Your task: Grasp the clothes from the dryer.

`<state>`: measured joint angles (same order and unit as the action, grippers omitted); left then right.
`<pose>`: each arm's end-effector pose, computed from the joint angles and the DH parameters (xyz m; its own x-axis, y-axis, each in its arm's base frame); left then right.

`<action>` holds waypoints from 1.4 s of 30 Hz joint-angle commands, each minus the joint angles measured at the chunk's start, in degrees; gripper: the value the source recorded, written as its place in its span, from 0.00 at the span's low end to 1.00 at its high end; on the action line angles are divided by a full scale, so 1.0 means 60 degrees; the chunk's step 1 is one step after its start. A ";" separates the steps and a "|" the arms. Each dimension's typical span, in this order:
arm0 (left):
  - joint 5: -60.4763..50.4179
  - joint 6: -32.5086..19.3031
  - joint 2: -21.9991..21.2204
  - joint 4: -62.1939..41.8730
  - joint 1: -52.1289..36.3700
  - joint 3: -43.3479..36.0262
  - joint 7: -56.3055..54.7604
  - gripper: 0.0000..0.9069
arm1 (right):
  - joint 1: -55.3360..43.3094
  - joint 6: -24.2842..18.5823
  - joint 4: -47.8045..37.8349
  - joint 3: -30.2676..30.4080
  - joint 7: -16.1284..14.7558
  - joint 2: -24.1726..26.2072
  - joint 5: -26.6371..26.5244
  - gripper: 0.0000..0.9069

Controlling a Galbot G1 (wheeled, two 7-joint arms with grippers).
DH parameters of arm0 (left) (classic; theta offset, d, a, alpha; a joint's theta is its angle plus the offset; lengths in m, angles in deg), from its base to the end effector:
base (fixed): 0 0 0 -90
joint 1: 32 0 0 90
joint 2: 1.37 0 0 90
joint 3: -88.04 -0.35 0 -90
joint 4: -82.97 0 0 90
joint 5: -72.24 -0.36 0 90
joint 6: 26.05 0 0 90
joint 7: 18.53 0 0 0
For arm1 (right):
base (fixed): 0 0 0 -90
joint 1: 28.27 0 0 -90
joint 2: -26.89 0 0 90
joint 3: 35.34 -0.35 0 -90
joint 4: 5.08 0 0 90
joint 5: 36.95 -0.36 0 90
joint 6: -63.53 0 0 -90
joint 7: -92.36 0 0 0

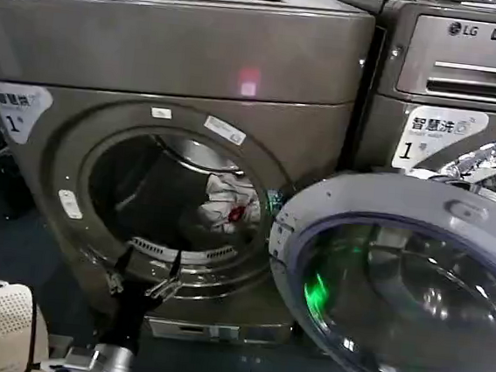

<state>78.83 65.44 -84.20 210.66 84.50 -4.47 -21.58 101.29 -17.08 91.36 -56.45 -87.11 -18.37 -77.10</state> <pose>0.1965 0.0038 -0.2437 -0.9855 0.0588 -0.1593 0.0642 0.9975 -0.0293 -0.0898 -0.4550 0.0936 -0.2176 0.6979 -0.6823 0.9549 0.2969 -0.0008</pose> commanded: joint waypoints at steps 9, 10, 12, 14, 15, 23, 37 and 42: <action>0.0003 -0.0015 -0.0023 -0.0022 -0.0021 0.0040 0.0001 1.00 | -0.0031 -0.0005 0.0004 0.0019 -0.0027 -0.0001 0.0021 1.00; 0.0003 -0.0013 -0.0020 -0.0024 -0.0039 0.0044 0.0001 1.00 | -0.0037 -0.0005 0.0003 0.0019 -0.0029 0.0001 0.0023 1.00; 0.0014 0.0002 -0.0016 -0.0025 -0.0078 0.0049 0.0001 1.00 | -0.0042 -0.0006 -0.0003 0.0018 -0.0034 0.0005 0.0022 1.00; 0.0035 0.0014 -0.0014 -0.0031 -0.0116 0.0056 0.0000 1.00 | -0.0045 -0.0009 -0.0001 0.0010 -0.0036 0.0006 0.0021 1.00; 0.0044 0.0020 -0.0014 -0.0034 -0.0127 0.0058 0.0001 1.00 | -0.0045 -0.0009 0.0002 0.0008 -0.0039 0.0002 0.0024 1.00; 0.0054 0.0023 -0.0022 -0.0110 -0.0211 0.0031 0.0001 1.00 | -0.0052 -0.0011 0.0018 0.0005 -0.0061 -0.0024 0.0043 1.00; 0.0616 0.0006 0.0163 -0.0966 -0.1405 0.0274 -0.0001 1.00 | 0.0127 0.0287 0.0162 -0.0187 -0.0091 -0.0026 0.0298 1.00; 0.0949 0.0080 0.0178 -0.2440 -0.3236 0.0297 0.0005 1.00 | 0.0243 0.0411 0.0329 -0.0300 -0.0111 -0.0049 0.0315 1.00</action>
<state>82.11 65.66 -83.43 205.03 76.80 -2.91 -21.62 102.35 -15.44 92.86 -57.76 -87.61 -18.67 -75.64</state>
